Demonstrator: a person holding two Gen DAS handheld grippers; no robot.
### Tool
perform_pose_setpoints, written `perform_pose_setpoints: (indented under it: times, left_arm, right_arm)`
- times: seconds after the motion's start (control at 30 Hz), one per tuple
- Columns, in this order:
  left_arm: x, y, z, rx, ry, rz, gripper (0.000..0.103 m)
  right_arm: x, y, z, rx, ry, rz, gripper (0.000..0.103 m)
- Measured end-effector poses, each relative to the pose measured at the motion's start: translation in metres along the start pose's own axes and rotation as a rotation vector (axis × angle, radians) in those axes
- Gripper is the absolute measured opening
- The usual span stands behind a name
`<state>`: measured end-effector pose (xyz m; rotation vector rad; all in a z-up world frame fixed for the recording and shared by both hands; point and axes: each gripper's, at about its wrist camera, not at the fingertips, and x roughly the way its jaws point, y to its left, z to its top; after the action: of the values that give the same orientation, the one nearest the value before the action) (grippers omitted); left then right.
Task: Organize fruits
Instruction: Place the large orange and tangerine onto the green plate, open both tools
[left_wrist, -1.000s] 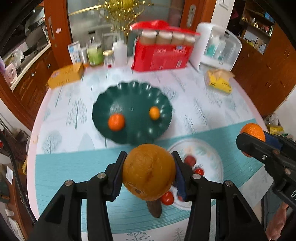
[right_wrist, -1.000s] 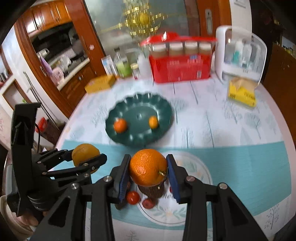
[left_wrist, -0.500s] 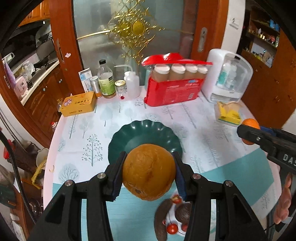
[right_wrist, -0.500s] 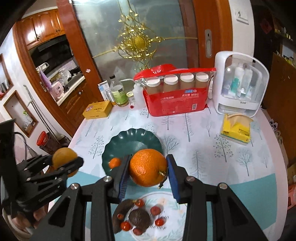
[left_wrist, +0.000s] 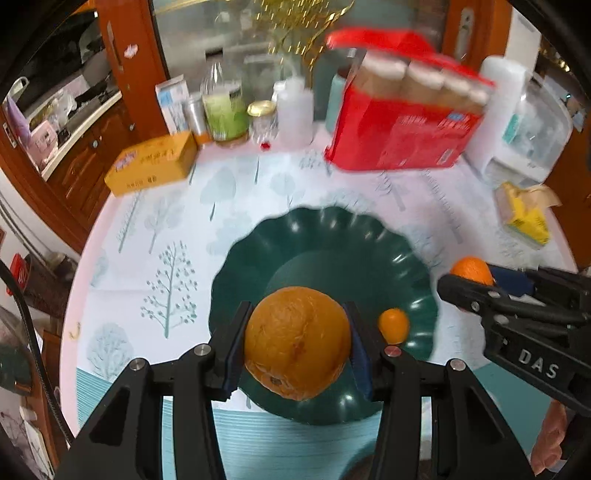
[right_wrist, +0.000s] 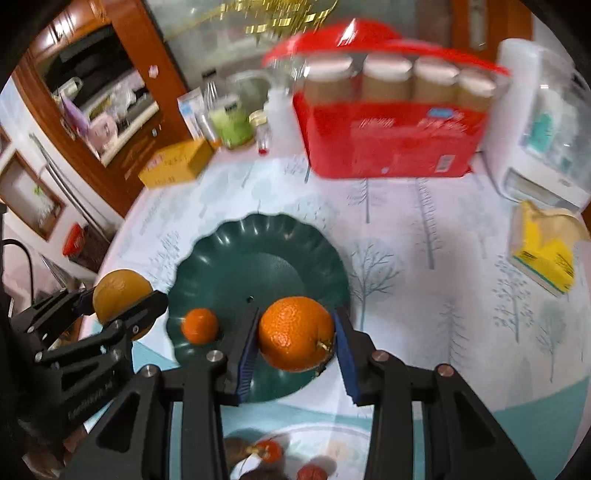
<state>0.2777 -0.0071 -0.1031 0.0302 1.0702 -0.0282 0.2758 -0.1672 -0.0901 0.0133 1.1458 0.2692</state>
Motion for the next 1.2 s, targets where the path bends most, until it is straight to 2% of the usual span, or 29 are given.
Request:
perform_pose_setpoints:
  times: [0.2, 0.3, 0.4, 0.53, 0.63, 0.67, 0.7, 0.8, 0.87, 0.93, 1.2]
  left_arm:
    - [0.045, -0.011, -0.023, 0.032, 0.057, 0.062, 0.047]
    - [0.045, -0.024, -0.028, 0.061, 0.009, 0.086, 0.047]
    - [0.05, -0.027, -0.026, 0.04, 0.006, 0.139, 0.05]
    - [0.051, -0.024, -0.027, -0.01, 0.038, 0.109, 0.057]
    - [0.044, -0.024, -0.031, -0.016, 0.019, 0.104, 0.077]
    - [0.04, -0.024, -0.032, -0.009, 0.005, 0.1, 0.087]
    - [0.037, -0.025, -0.033, -0.008, -0.009, 0.106, 0.09]
    - [0.027, -0.024, -0.031, -0.023, -0.016, 0.095, 0.091]
    - [0.019, -0.024, -0.028, -0.03, -0.025, 0.088, 0.091]
    - [0.009, -0.025, -0.028, -0.022, -0.065, 0.111, 0.091]
    - [-0.02, -0.036, -0.029, 0.042, -0.138, 0.184, 0.091]
  right_arm:
    - [0.067, 0.016, -0.004, -0.121, 0.085, -0.049, 0.039]
    - [0.082, 0.022, -0.005, -0.172, 0.085, -0.067, 0.039]
    - [0.093, 0.027, -0.002, -0.199, 0.093, -0.075, 0.04]
    - [0.106, 0.019, 0.0, -0.179, 0.137, -0.043, 0.04]
    - [0.102, 0.014, -0.002, -0.181, 0.11, -0.024, 0.041]
    - [0.1, 0.012, -0.002, -0.175, 0.104, -0.02, 0.041]
    - [0.096, 0.008, -0.002, -0.154, 0.096, -0.001, 0.042]
    - [0.085, 0.001, 0.0, -0.11, 0.07, 0.036, 0.045]
    - [0.073, 0.001, 0.001, -0.102, 0.038, 0.052, 0.05]
    - [0.059, 0.004, 0.003, -0.105, -0.002, 0.05, 0.057]
    - [0.022, 0.017, -0.002, -0.125, -0.079, -0.002, 0.059]
